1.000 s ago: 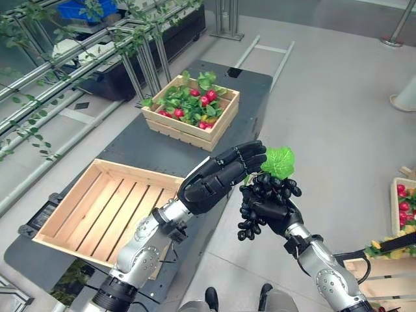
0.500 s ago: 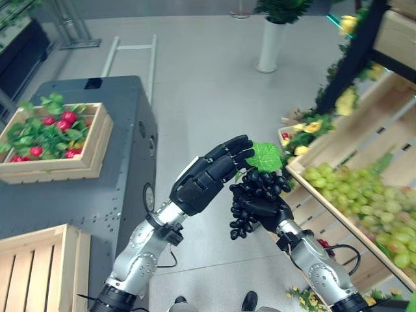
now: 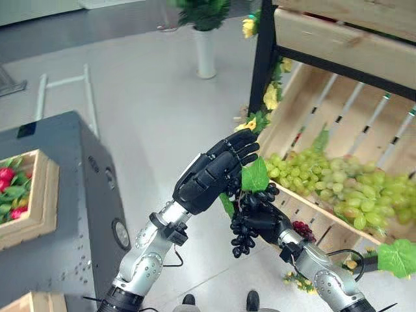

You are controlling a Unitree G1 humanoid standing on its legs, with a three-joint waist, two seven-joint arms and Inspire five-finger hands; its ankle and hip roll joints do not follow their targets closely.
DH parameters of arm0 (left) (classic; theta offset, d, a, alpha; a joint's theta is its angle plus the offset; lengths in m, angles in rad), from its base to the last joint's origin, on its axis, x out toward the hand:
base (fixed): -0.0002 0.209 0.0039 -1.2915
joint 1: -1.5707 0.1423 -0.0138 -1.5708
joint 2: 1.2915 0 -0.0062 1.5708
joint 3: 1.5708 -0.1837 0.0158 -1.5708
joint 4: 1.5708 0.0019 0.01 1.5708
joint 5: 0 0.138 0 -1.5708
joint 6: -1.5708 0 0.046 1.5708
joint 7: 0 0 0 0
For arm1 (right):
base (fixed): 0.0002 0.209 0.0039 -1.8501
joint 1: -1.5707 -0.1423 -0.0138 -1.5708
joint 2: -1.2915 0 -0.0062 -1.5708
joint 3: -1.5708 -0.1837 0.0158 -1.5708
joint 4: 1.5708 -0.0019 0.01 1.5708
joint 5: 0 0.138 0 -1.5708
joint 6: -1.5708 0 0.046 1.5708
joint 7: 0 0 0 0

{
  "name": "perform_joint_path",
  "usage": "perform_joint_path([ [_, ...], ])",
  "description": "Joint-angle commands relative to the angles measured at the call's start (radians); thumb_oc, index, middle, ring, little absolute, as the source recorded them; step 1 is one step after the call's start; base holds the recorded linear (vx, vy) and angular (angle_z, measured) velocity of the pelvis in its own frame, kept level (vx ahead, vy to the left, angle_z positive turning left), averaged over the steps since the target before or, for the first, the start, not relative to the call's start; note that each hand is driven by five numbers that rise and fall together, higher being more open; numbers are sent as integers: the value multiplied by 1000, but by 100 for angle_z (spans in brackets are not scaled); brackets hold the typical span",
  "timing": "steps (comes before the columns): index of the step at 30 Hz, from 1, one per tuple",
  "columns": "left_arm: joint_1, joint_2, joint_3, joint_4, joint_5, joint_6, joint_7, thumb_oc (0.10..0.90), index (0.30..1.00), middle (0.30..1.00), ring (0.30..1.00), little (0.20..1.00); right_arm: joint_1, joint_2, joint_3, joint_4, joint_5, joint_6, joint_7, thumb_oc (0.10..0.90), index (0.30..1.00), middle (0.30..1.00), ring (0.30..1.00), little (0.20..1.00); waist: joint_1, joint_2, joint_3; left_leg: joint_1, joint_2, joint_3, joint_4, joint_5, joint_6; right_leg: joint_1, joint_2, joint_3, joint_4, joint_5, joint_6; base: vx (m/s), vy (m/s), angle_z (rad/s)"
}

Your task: Pick up the fruits from the basket on one side to the basket on the other side

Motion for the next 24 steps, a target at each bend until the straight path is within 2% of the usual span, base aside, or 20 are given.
perform_joint_path([
  [1, -48, -5, 63, -67, -78, -49, -64, 800, 900, 900, 900, 900, -80, 65, -107, -115, 92, -53, 96, 400, 300, 300, 300, 300, 1, -45, -101, -26, -46, 4, 22, -11, -5, 39, -35, -48, 3, -33, 16, 30, 327, -79],
  [4, -68, -7, 58, -59, -136, -24, -109, 800, 900, 900, 900, 900, -59, 72, -128, -100, 109, -27, 118, 400, 300, 300, 300, 300, -16, -34, -105, -5, -62, 16, -8, -22, 5, 42, -68, -62, 3, -21, 45, 19, 327, -33],
  [10, -86, 9, 70, -46, -231, 19, -196, 800, 900, 900, 900, 900, -36, 72, -140, -61, 88, 0, 183, 400, 300, 300, 300, 300, -34, -40, -89, 26, -105, 39, -8, -69, 53, -8, -155, -68, 47, 28, 110, -1, 306, -5],
  [14, -97, 7, 67, -38, -299, 68, -276, 800, 900, 900, 900, 900, -23, 82, -131, -14, 64, 17, 238, 400, 300, 300, 300, 300, -34, -53, -79, 30, -127, 77, -8, -100, 79, -64, -208, -93, 56, 108, 137, -35, 176, -23],
  [16, -101, 5, 63, -34, -304, 80, -300, 800, 900, 900, 900, 900, -24, 84, -125, 3, 51, 21, 250, 400, 300, 300, 300, 300, -31, -56, -76, 30, -130, 91, -8, -105, 83, -80, -216, -107, 77, 120, 142, -70, 38, -35],
  [18, -106, 8, 49, -30, -314, 97, -353, 800, 900, 900, 900, 900, -30, 81, -110, 31, 45, 25, 261, 400, 300, 300, 300, 300, -19, -56, -70, 27, -124, 131, -8, -103, 91, -88, -225, -152, 135, 116, 141, -101, -30, -52],
  [20, -109, 12, 42, -23, -325, 111, -431, 800, 900, 900, 900, 900, -34, 78, -104, 57, 42, 11, 270, 400, 300, 300, 300, 300, -13, -54, -68, 25, -119, 148, -8, -97, 98, -88, -225, -168, 183, 105, 135, -86, -90, -59],
  [21, -112, 16, 27, -23, -344, 137, -486, 800, 900, 900, 900, 900, -41, 75, -97, 76, 43, 1, 280, 400, 300, 300, 300, 300, -8, -52, -69, 20, -111, 155, -8, -86, 99, -78, -216, -173, 208, 77, 128, -102, -160, -35],
  [24, -127, 28, -23, -39, -344, 181, -620, 800, 900, 900, 900, 900, -48, 61, -75, 101, 41, -4, 298, 400, 300, 300, 300, 300, -9, -57, -73, 8, -93, 150, 9, -81, 87, -35, -184, -160, 138, 34, 111, -74, -225, -28],
])
